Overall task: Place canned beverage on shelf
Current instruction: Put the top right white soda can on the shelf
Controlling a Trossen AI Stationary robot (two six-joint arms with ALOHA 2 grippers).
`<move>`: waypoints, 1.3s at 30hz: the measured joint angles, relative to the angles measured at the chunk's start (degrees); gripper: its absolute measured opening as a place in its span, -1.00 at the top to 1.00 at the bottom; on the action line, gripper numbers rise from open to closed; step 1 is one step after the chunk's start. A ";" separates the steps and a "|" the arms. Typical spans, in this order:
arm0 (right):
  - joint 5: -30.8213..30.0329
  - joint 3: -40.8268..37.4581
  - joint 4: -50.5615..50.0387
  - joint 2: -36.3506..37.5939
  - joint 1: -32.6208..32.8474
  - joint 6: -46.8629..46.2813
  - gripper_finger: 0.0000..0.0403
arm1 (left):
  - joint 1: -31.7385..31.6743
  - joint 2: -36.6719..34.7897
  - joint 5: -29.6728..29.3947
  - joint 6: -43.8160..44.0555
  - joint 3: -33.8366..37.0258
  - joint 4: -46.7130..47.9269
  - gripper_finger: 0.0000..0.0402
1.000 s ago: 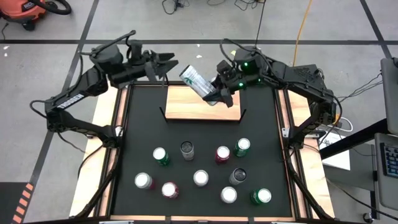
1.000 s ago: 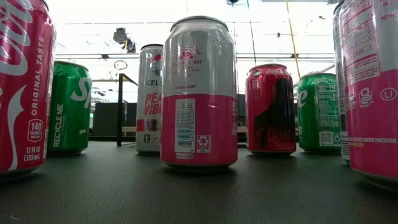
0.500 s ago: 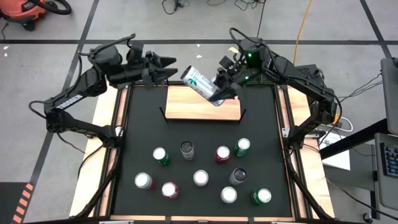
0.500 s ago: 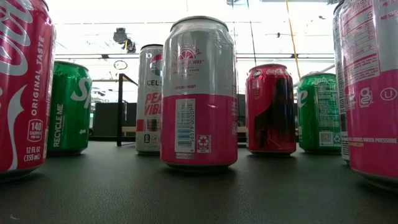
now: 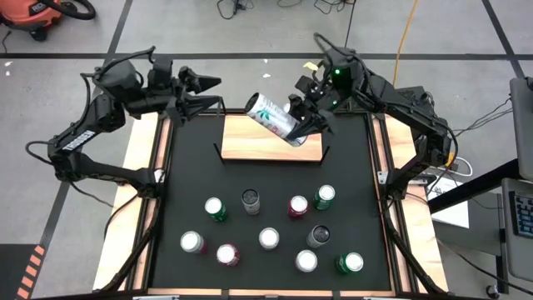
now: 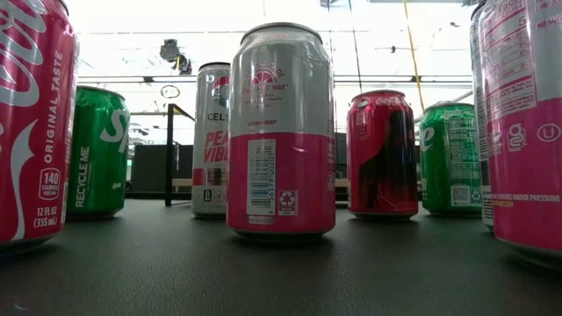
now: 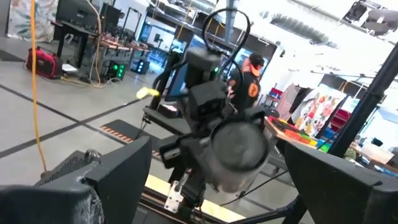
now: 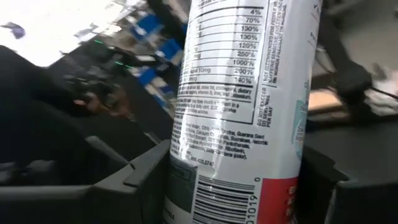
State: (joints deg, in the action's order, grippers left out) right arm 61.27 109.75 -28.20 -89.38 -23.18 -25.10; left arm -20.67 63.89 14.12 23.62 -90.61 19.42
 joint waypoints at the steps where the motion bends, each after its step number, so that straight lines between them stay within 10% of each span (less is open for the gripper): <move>1: 1.35 0.00 2.06 0.00 0.00 -1.41 -0.13 | 0.00 0.07 0.57 0.04 0.00 -0.04 -0.84; 14: 4.81 0.00 20.11 -0.11 0.02 -15.77 -0.14 | 1.31 8.41 7.71 4.84 0.02 -20.96 -0.85; 39: 0.28 0.00 22.24 -0.22 0.02 -17.55 -0.14 | 4.04 19.90 10.82 7.17 0.02 -47.59 -0.98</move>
State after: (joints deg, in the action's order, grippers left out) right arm 61.55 109.75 -5.96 -89.60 -23.16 -42.65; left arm -16.62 83.78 24.94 30.79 -90.59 -28.17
